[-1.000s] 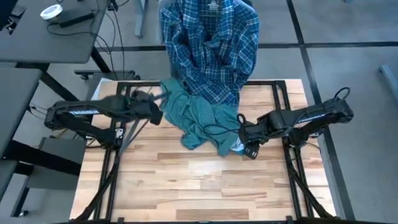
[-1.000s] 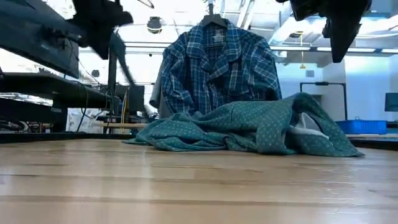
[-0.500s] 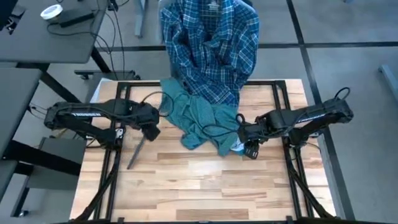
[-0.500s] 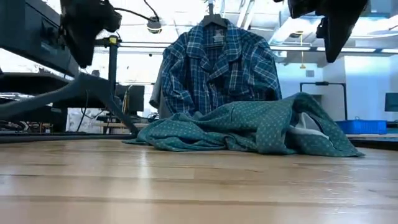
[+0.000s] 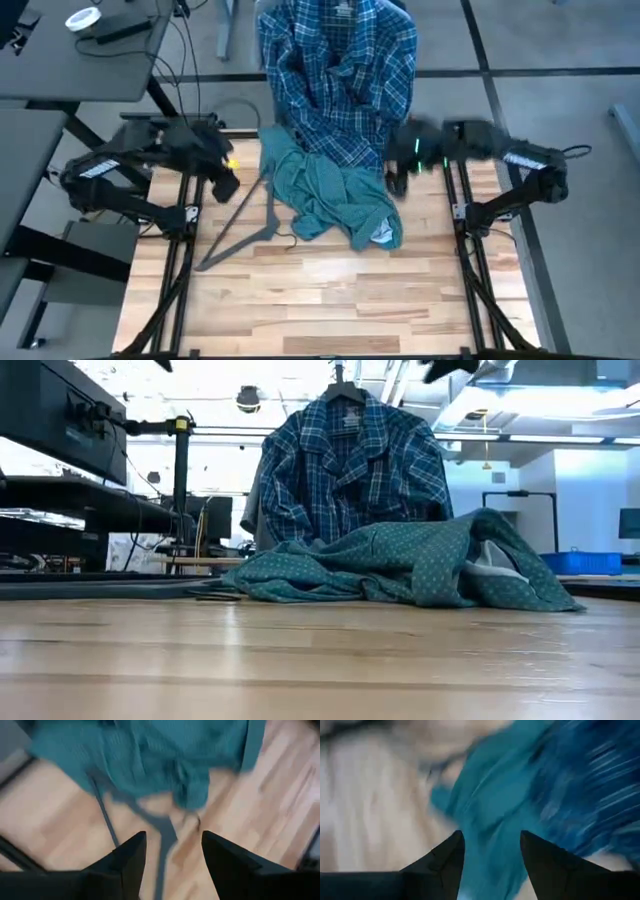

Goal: Hang clothes
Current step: Unhang the blue polo shirt from the hanger rack

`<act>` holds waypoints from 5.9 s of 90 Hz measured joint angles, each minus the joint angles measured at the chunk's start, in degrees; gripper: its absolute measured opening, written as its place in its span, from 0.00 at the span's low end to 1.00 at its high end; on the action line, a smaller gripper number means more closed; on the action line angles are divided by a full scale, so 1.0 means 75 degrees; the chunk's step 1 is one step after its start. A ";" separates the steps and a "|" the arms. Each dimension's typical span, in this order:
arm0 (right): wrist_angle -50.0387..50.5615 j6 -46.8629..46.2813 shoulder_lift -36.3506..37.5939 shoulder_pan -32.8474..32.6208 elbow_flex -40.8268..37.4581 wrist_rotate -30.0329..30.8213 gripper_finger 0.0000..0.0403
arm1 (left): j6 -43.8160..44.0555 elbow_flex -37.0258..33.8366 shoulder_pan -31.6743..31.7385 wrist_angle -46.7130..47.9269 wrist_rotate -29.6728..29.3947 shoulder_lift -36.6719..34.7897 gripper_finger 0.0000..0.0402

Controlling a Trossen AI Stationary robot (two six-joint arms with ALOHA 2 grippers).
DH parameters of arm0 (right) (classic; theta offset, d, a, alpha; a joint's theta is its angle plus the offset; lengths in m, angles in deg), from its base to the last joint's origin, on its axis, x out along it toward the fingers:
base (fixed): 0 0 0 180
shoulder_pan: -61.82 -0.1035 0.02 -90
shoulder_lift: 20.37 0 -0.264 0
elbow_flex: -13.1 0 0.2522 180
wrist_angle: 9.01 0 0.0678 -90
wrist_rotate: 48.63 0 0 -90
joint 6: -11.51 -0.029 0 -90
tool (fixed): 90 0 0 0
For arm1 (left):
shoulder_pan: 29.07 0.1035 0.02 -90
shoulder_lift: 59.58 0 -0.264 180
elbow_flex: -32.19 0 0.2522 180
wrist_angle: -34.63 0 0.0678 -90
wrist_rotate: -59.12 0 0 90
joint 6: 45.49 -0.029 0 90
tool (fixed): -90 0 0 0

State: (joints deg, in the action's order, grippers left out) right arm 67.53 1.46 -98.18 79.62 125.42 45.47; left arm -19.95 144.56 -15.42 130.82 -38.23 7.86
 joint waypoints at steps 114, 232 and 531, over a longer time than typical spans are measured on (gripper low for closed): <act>-0.3915 0.3333 -0.3853 0.5958 0.3488 -0.4049 0.23 | -0.5482 0.0181 0.4404 0.0345 0.0793 0.0516 0.43; -0.1145 0.3575 -0.2172 0.0861 0.3938 0.1477 0.23 | -0.9435 0.2504 -0.0851 -0.8254 -0.7098 0.2909 0.43; -0.2384 0.1295 -0.3363 -0.1307 0.4022 0.3383 0.70 | -0.6297 0.2495 -0.0627 -0.6261 -0.7933 0.2738 0.14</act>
State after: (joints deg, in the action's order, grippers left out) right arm 49.66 11.18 -123.40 69.81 155.59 70.84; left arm -67.18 163.27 -20.12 83.87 -97.73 28.39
